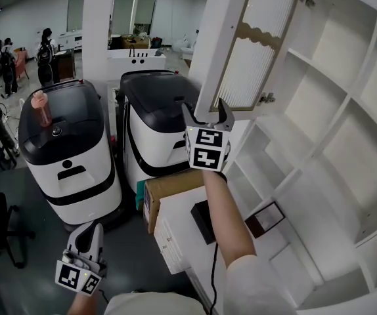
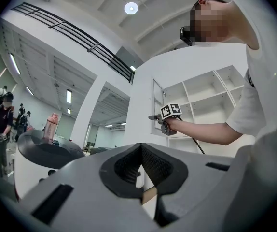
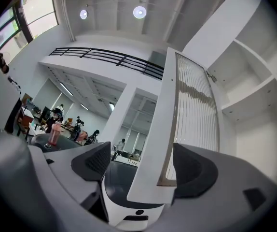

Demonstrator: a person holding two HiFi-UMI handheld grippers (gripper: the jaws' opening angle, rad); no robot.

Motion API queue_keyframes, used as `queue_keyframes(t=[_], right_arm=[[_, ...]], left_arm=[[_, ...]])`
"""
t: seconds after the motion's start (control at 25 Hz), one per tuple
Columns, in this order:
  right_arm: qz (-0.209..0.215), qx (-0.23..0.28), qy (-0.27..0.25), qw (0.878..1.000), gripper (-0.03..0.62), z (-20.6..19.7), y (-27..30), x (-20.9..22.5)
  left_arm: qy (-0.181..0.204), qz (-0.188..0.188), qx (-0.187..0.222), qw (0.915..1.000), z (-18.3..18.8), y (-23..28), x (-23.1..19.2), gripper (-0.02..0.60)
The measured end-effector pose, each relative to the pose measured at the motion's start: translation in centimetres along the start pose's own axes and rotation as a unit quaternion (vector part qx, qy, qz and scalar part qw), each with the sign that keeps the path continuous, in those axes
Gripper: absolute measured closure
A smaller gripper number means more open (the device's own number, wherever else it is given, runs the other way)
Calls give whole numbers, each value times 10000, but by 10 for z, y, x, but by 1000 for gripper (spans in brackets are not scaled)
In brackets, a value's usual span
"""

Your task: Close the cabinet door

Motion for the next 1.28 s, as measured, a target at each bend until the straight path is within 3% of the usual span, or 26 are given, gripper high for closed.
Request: queue_keyframes(t=[0.44, 1.0, 1.28], right_arm=[[-794, -7, -243, 9965, 221, 13, 34, 22], [-786, -340, -312, 9958, 221, 4, 63, 20], [-859, -218, -326, 9955, 224, -2, 61, 26]], left_arm=[[114, 253, -12, 9996, 7, -16, 2, 575], [66, 374, 73, 9993, 6, -18, 1, 575], [-47, 355, 5, 9994, -4, -17, 3, 575]])
Point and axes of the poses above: the fingertips, and each gripper's own axes: y forward along the fingers, x to its right, z out of its top, the point moved 7 cm from there along -y, backward along the fingers, and after that the axes turned 3 degrees about -z, right-handed, at the moved point
